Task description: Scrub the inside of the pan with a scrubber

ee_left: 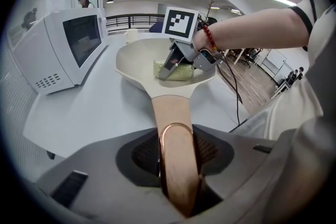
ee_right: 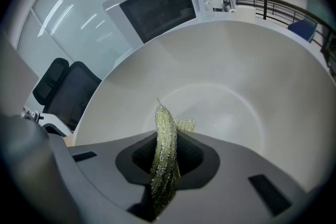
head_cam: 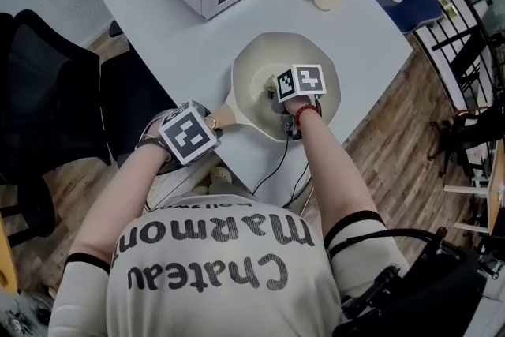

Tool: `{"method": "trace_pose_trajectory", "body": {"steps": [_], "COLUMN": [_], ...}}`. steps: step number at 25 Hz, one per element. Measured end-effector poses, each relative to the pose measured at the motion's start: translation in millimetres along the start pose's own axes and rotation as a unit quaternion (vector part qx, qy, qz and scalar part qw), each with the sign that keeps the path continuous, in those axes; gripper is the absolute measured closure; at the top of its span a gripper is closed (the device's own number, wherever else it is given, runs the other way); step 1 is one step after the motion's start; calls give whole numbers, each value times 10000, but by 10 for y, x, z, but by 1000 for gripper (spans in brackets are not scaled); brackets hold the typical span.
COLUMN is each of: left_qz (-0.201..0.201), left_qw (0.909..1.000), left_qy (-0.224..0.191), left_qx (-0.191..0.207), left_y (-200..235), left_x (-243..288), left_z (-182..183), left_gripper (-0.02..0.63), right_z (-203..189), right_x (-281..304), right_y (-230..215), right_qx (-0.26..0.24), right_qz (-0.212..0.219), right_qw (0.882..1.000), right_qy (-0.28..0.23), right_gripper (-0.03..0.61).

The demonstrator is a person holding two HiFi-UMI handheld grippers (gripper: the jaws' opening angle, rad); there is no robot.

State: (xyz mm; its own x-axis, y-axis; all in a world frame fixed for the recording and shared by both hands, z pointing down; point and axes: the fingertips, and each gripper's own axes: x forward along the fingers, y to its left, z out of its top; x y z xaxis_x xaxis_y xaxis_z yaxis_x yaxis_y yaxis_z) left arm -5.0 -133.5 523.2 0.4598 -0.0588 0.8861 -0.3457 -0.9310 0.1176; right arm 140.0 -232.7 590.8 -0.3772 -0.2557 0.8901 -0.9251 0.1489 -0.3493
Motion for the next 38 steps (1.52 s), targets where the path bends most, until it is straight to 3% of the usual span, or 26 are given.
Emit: {"method": "trace_pose_trajectory", "body": {"steps": [5, 8, 11, 16, 19, 21, 23, 26, 29, 35, 38], "left_qz": [194, 5, 118, 114, 392, 401, 418, 407, 154, -46, 216], "left_qw": [9998, 10000, 9999, 9998, 9992, 9992, 9991, 9991, 9999, 9999, 9997], "left_qy": [2, 23, 34, 123, 111, 86, 47, 2, 46, 94, 19], "left_qx": [91, 7, 55, -49, 50, 33, 41, 99, 32, 6, 132], "left_y": [75, -18, 24, 34, 131, 125, 122, 125, 29, -32, 79], "left_x": [-20, 18, 1, -8, -36, -32, -35, -38, 6, 39, 10], "left_z": [13, -17, -8, -24, -1, 5, 18, 44, 25, 6, 63], "left_gripper": [457, 457, 457, 459, 460, 460, 460, 460, 460, 460, 460], "right_z": [44, 39, 41, 106, 103, 61, 19, -7, 21, 174, 255], "right_x": [-143, -235, -283, -228, -210, -245, -286, -334, -424, -718, -831], "right_y": [-365, -635, -762, -838, -851, -958, -1042, -1065, -1108, -1196, -1219], "right_qx": [48, -221, -600, -1962, -2457, -2799, -3008, -2951, -2752, -2490, -2510], "right_qz": [-478, -1118, -1560, -2333, -2683, -3024, -3194, -3159, -3177, -3368, -3446], "right_qw": [9988, 9934, 9859, 9516, 9284, 9056, 8920, 8959, 9031, 9065, 9037], "right_qy": [-122, -129, -7, 384, 762, 1004, 1086, 1026, 878, 537, 405], "right_gripper": [528, 528, 528, 526, 526, 526, 526, 526, 526, 526, 526]}}
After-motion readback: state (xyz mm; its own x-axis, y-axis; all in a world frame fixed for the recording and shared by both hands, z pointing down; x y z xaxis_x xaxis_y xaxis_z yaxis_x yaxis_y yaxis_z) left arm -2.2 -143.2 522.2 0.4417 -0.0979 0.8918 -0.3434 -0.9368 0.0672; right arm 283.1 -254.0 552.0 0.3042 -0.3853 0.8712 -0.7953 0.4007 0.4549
